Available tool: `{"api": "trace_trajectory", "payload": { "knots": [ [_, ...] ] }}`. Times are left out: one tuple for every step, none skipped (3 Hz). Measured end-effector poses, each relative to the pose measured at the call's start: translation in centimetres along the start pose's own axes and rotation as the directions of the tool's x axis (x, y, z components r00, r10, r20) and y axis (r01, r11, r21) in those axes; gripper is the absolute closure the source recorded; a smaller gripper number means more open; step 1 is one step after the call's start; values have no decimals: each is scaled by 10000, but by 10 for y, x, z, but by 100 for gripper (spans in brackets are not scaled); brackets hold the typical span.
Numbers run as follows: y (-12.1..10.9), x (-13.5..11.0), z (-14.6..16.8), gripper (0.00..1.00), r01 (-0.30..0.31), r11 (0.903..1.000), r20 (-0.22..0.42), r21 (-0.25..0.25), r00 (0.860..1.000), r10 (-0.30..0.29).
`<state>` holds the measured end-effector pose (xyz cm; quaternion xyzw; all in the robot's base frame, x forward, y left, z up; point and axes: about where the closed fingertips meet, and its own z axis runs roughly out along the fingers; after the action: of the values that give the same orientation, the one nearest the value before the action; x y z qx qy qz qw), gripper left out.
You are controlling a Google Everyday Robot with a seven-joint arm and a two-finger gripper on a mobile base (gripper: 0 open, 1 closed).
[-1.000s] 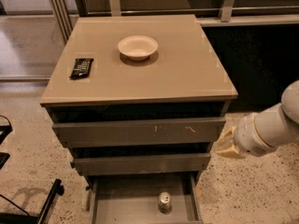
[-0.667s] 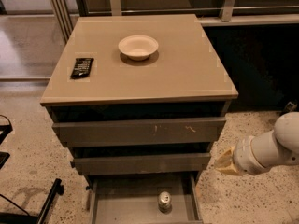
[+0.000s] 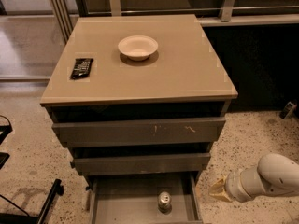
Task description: Pick 7up can from bottom drawer and place on counter
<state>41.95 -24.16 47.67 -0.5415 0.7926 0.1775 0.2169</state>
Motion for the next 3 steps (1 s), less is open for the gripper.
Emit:
{"api": "trace_trajectory", "payload": {
  "knots": [
    [7, 17, 26, 100, -297, 9991, 91, -306, 9995, 300],
    [5, 25, 39, 100, -118, 9997, 305, -216, 9995, 125],
    [-7, 37, 79, 100, 350, 9993, 1075, 94, 9936, -358]
  ]
}}
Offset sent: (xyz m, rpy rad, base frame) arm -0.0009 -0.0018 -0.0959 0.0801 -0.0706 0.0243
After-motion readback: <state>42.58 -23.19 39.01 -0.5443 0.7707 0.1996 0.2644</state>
